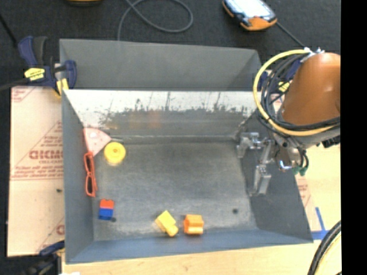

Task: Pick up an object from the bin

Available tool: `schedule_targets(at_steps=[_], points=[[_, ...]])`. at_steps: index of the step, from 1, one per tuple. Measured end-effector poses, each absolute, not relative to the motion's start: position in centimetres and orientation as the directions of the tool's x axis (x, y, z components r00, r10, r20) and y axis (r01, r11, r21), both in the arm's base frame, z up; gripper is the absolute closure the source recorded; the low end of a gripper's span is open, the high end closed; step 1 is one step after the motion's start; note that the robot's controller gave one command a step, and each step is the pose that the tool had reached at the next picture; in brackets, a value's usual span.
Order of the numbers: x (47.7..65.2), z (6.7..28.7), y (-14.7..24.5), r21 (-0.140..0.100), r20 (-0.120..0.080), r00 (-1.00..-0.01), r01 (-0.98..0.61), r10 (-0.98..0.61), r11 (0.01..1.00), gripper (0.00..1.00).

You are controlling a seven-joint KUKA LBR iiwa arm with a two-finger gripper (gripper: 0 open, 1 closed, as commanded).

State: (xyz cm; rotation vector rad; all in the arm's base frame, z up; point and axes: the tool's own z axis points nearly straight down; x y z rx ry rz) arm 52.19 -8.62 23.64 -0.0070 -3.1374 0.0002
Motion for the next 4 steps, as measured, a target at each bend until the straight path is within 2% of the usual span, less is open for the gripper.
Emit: schedule_targets(at_steps=[1,2,3,4], points=[[52.3,24.1,-8.6,-0.002,-0.004,-1.000,0.001,0.001,1.000,0.00],[51.6,19.6,-6.5,0.000,-0.006,-0.988,0.153,0.153,0.988,0.00],[49.8,17.6,-2.2,-0.001,-0.002,-1.000,0.014,0.014,1.000,0.00],[48.8,15.2,0.8,0.000,-0.002,-0.994,-0.110,-0.110,0.994,0.00]])
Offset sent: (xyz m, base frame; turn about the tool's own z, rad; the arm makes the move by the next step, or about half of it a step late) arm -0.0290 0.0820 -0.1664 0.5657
